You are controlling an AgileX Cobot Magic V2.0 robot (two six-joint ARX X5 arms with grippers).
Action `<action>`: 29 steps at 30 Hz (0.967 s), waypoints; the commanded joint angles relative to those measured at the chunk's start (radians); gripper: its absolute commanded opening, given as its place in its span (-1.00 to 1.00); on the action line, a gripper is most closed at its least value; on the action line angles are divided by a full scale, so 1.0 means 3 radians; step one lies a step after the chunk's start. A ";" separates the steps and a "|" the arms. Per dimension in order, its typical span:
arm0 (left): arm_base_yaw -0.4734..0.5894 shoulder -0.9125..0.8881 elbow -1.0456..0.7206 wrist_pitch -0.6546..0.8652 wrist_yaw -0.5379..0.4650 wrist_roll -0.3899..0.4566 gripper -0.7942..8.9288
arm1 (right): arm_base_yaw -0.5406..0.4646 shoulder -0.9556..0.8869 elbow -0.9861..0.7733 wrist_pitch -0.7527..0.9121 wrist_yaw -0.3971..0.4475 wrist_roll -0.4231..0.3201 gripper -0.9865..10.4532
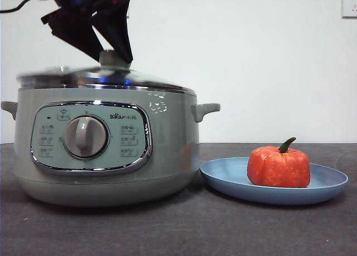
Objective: Take the pumpkin out from the steamer,put the pumpkin in the blue plate,close the lid
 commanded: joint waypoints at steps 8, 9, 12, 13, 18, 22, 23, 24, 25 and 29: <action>-0.0010 0.0008 -0.0202 -0.0029 0.0017 -0.0098 -0.62 | 0.0004 -0.0009 -0.0031 -0.0018 -0.0003 0.0032 0.16; -0.0010 0.0006 -0.0202 -0.0029 0.0017 -0.0116 -0.44 | 0.0004 -0.0009 -0.0031 -0.0019 -0.0003 0.0032 0.16; -0.0008 0.0006 -0.0202 -0.0028 0.0019 -0.0193 0.08 | 0.0004 -0.0009 -0.0031 -0.0019 -0.0004 0.0032 0.16; -0.0008 0.0006 -0.0202 -0.0027 0.0019 -0.0192 0.08 | 0.0004 -0.0009 -0.0031 -0.0019 -0.0004 0.0032 0.16; -0.0008 -0.0015 -0.0197 0.0058 0.0011 -0.0192 0.08 | 0.0004 -0.0009 -0.0031 -0.0050 -0.0005 0.0032 0.16; -0.0008 -0.0155 -0.0197 0.0085 0.0009 -0.0193 0.08 | 0.0004 -0.0011 -0.0031 -0.0092 -0.0005 0.0032 0.16; -0.0008 -0.0214 -0.0197 0.0074 0.0004 -0.0193 0.08 | 0.0004 -0.0011 -0.0031 -0.0094 -0.0005 0.0031 0.16; -0.0008 -0.0268 -0.0197 0.0065 0.0006 -0.0195 0.08 | 0.0004 -0.0017 -0.0031 -0.0094 -0.0006 0.0032 0.16; -0.0008 -0.0343 -0.0197 0.0043 0.0006 -0.0203 0.08 | 0.0004 -0.0022 -0.0031 -0.0094 -0.0006 0.0032 0.16; -0.0009 -0.0697 -0.0197 -0.0025 0.0008 -0.0268 0.07 | 0.0004 -0.0050 -0.0031 -0.0089 -0.0006 0.0031 0.16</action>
